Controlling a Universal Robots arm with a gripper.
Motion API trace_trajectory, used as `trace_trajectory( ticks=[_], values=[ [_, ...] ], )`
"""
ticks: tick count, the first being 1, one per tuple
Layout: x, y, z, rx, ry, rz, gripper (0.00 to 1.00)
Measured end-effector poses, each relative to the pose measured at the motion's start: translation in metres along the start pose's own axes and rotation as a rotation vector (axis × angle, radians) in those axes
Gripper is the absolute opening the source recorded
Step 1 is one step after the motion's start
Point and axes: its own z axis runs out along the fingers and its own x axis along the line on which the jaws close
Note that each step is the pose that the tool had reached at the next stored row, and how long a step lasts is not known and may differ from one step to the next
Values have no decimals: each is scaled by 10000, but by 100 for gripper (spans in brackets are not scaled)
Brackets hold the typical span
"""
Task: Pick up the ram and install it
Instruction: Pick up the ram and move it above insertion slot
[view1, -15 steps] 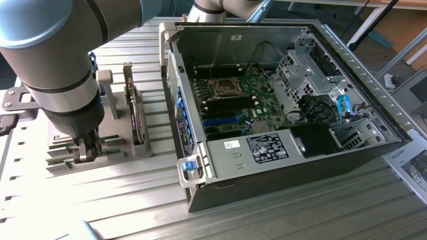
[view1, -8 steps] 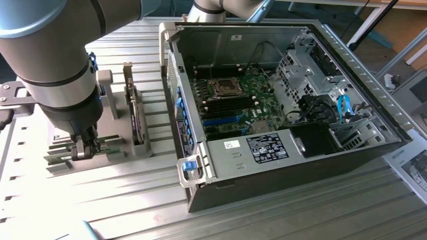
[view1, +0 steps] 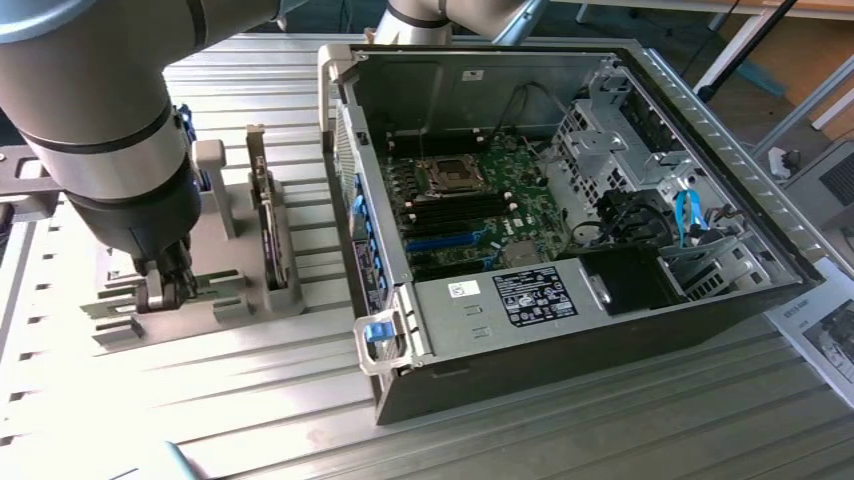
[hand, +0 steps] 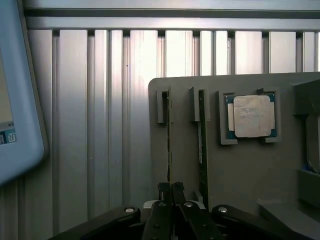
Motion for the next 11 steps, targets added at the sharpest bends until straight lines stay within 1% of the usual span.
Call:
trace_trajectory(
  ticks=[3,11],
  values=[
    [-1,3,-130,-1,0,0,12],
    [-3,5,-349,-1,1,0,12]
  ],
)
